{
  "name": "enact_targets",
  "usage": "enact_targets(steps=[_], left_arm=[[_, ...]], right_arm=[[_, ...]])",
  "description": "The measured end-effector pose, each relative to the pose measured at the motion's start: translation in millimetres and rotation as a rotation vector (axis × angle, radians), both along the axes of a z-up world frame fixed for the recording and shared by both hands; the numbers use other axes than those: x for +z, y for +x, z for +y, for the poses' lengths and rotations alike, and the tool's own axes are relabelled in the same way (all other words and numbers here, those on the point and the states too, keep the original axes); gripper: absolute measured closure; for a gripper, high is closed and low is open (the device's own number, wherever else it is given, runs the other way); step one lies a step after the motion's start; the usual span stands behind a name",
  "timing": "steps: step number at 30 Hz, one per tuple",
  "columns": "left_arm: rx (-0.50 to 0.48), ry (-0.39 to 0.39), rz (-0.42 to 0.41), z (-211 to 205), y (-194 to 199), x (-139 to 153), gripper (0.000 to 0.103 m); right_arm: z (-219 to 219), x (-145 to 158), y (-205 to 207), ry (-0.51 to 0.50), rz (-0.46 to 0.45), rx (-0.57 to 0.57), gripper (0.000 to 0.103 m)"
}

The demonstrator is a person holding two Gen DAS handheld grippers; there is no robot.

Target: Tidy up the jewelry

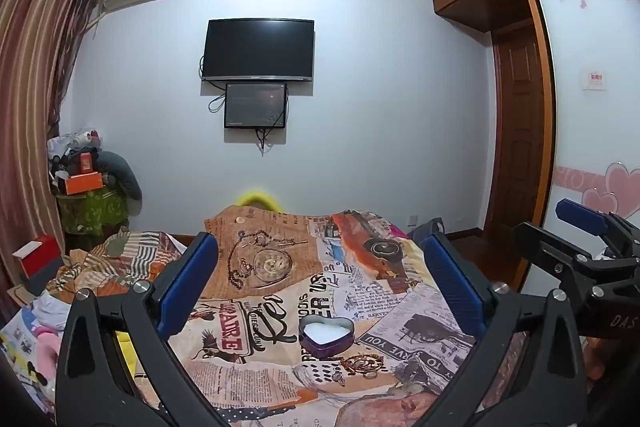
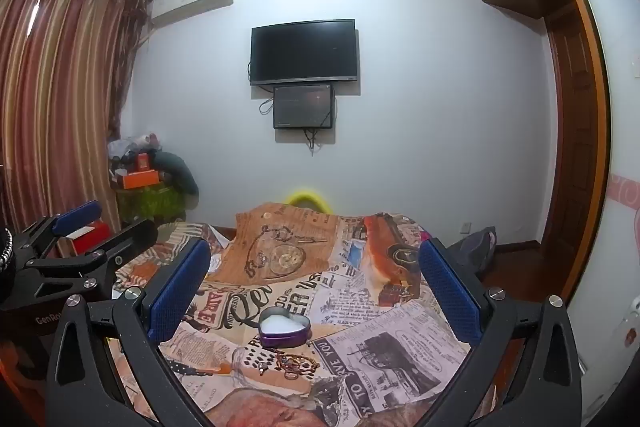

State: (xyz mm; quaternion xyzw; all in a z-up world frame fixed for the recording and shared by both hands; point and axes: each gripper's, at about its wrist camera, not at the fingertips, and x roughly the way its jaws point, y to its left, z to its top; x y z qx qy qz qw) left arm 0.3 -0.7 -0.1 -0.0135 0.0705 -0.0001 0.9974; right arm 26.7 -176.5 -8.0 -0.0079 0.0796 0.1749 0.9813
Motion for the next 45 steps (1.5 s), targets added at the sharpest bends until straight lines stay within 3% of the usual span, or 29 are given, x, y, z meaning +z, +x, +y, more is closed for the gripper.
enact_targets(steps=[45], left_arm=[[-0.008, -0.033, 0.041, 3.8, 10.7, -4.4, 0.000]], right_arm=[[-0.8, -0.2, 0.9, 0.016, 0.027, 0.002, 0.000]])
